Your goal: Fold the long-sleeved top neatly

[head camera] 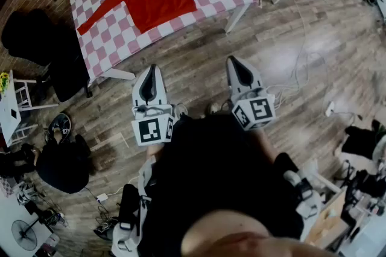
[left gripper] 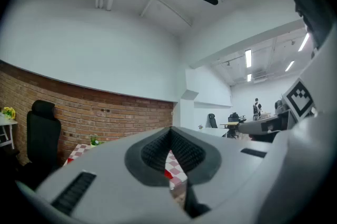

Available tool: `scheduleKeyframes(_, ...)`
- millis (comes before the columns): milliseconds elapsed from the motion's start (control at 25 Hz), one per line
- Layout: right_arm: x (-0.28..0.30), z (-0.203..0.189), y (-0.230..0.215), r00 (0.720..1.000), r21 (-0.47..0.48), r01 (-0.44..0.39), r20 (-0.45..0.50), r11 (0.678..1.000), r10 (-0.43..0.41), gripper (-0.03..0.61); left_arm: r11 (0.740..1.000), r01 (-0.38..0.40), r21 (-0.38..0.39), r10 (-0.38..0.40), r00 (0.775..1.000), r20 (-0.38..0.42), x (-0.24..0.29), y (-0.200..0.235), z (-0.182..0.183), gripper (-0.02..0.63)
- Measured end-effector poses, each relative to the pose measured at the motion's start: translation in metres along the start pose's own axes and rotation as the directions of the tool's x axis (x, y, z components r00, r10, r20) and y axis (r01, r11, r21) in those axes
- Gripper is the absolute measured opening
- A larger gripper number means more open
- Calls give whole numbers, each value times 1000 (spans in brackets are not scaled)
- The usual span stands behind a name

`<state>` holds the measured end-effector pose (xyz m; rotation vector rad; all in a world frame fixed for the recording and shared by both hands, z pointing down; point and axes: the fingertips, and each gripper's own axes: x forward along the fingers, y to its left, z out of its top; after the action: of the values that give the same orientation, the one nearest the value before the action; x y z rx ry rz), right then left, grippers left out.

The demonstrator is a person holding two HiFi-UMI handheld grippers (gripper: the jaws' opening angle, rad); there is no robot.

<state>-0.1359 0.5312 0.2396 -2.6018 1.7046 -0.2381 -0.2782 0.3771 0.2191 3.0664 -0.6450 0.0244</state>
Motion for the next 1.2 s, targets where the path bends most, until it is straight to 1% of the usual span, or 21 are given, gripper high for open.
scheduleKeyframes(400,-3,-1,7,1000,4,8,6,1000,-8,8,1000,6,-12,-6,1000,-1,-6,3,-2,5)
scheduleKeyframes(520,-3,11,10,998,3,17,67,1000,-17,9,1000,13,-7,-13,1000,-1,-7,6,-2,5)
scheduleKeyframes(600,2,11,11,997,22,18,80,1000,-20,12,1000,14,-13,-14,1000,-3,-7,9,-2,5)
scheduleKeyframes(640,6,6,12,998,34,15,65,999,-17,35,1000,16,-17,-16,1000,-5,-7,10,-3,5)
scheduleKeyframes(680,10,0,13,999,42,11,43,999,-13,119,1000,19,-21,-19,1000,-8,-8,11,-5,5)
scheduleKeyframes(720,14,-7,15,1000,44,11,20,999,-11,161,999,24,-22,-24,1000,-10,-8,13,-6,5)
scheduleKeyframes(880,20,-18,26,999,42,35,-9,998,-35,161,999,42,-25,-42,999,-12,-11,26,-9,5)
scheduleKeyframes(1200,37,-22,51,996,45,89,-6,995,-89,161,993,83,-79,-83,997,-1,-9,56,-14,5)
